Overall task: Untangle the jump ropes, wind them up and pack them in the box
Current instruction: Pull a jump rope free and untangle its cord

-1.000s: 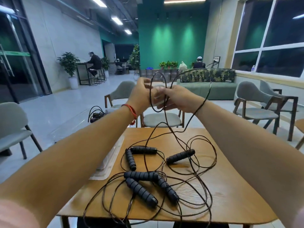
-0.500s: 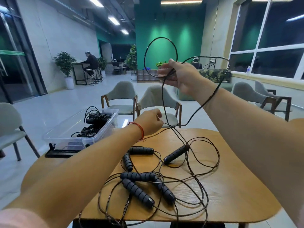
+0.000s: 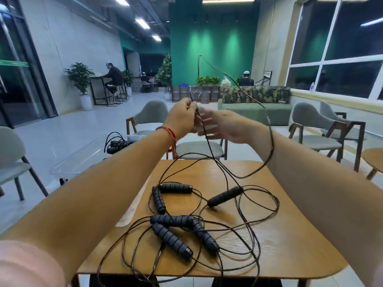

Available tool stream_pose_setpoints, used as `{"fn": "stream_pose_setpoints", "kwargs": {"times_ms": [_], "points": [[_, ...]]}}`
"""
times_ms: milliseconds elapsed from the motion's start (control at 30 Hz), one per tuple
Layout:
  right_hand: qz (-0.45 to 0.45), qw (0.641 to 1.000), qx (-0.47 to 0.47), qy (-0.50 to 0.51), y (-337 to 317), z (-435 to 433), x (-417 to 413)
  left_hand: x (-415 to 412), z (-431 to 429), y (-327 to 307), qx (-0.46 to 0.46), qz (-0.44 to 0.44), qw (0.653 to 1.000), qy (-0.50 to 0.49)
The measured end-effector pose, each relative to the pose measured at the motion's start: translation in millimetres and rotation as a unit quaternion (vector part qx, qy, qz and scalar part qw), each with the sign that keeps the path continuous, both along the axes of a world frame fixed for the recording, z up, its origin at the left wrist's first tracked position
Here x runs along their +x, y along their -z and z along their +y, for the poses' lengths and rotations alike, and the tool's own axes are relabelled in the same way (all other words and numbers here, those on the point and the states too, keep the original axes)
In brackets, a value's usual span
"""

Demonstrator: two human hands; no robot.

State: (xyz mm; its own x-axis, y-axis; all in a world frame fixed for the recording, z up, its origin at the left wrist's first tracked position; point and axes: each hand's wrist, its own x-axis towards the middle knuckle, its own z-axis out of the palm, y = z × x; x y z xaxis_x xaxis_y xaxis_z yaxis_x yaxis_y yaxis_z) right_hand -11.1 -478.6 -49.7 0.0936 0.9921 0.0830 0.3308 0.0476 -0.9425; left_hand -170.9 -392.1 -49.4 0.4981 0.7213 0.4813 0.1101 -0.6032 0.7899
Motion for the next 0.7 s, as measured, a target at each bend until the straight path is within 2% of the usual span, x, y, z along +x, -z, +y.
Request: {"fn": "stream_pose_setpoints", "kwargs": {"times_ms": [100,167,233,333,400,467,500,567,633,700], "points": [[-0.06,0.997,-0.035,-0.032,19,8,0,-4,8,-27,-0.028,-0.059,0.998,-0.007],[-0.068,0.997,-0.04,-0.026,23,9,-4,-7,11,-42,-0.044,-0.095,0.995,-0.001],[-0.058,0.998,-0.023,-0.001,17,7,-9,-9,8,-46,-0.062,-0.095,0.993,0.018],[-0.011,0.998,0.02,0.057,0,10,-12,-12,2,-25,-0.082,-0.036,0.995,0.033],[-0.016,0.997,0.018,0.08,-12,9,-13,-12,-2,-4,-0.089,-0.001,0.995,0.049],[-0.071,0.994,0.005,0.079,-18,8,-16,-11,-7,15,-0.076,-0.025,0.996,0.032],[-0.066,0.994,0.003,0.092,-20,9,-18,-10,-9,22,-0.065,-0.053,0.996,0.008],[0.02,0.991,0.026,0.128,-28,9,-22,-8,-10,38,-0.069,-0.064,0.996,-0.001],[0.057,0.988,0.056,0.136,-39,12,-20,-6,-14,56,-0.123,0.032,0.988,0.093],[0.088,0.982,0.093,0.136,-50,15,-21,-5,-17,72,-0.126,0.171,0.96,0.185]]}}
